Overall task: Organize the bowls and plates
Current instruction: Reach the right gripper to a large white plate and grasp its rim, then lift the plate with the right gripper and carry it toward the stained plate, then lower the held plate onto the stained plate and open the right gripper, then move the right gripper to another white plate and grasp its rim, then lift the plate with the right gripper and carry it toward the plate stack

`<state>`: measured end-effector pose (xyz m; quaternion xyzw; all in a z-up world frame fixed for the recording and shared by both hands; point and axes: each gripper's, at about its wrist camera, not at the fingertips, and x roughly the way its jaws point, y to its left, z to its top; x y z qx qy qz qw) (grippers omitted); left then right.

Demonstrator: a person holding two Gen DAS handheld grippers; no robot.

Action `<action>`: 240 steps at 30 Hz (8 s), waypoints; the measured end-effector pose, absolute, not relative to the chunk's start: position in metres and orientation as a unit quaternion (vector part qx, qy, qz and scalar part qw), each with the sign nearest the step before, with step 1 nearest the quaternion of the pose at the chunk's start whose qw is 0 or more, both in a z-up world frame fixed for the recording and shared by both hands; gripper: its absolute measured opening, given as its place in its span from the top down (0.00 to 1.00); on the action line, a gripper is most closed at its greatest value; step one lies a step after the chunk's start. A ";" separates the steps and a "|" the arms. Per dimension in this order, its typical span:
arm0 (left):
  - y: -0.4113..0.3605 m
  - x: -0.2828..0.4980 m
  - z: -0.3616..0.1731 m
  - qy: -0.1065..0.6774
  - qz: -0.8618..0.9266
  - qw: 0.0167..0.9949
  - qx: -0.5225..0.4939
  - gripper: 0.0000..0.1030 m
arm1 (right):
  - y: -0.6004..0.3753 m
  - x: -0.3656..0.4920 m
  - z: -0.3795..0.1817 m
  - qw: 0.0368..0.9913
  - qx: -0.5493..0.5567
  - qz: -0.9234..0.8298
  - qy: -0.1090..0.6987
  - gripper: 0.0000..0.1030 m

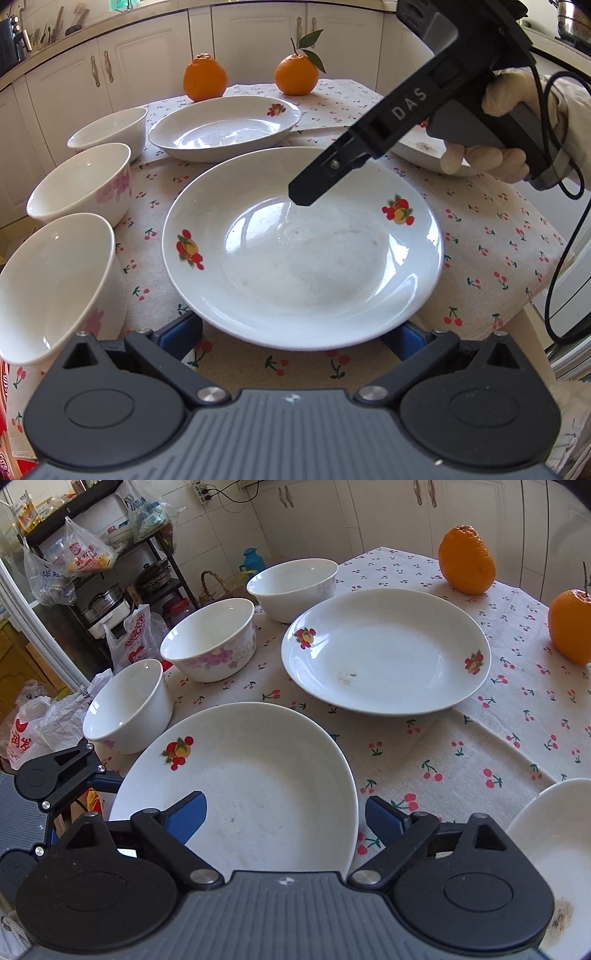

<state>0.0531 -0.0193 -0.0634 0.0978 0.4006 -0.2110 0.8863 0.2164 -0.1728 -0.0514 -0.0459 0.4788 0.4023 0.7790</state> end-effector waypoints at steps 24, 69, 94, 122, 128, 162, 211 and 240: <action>-0.020 0.052 -0.055 0.389 -0.237 0.882 0.119 0.02 | -0.175 0.224 -0.050 0.758 -0.003 0.405 0.511 0.16; -0.151 0.128 -0.026 0.363 -0.372 0.836 0.175 0.02 | -0.344 0.224 -0.019 0.845 0.060 0.279 0.452 0.16; -0.197 0.151 -0.040 0.378 -0.387 0.817 0.199 0.02 | -0.393 0.231 -0.049 0.853 0.089 0.239 0.455 0.16; -0.197 0.151 -0.047 0.355 -0.399 0.823 0.191 0.00 | -0.402 0.215 -0.035 0.864 0.090 0.193 0.457 0.14; -0.195 0.149 -0.046 0.354 -0.394 0.827 0.189 0.01 | -0.400 0.213 -0.034 0.865 0.085 0.184 0.460 0.13; -0.113 0.128 -0.020 0.305 -0.230 0.921 0.078 0.01 | -0.323 0.151 0.007 0.902 -0.020 0.154 0.402 0.00; -0.078 0.204 -0.083 0.348 -0.043 0.936 0.023 0.00 | -0.176 0.371 -0.021 0.778 -0.135 0.430 0.438 0.00; -0.077 0.207 -0.082 0.335 -0.034 0.941 0.042 0.01 | -0.141 0.461 -0.067 0.694 -0.064 0.507 0.507 0.22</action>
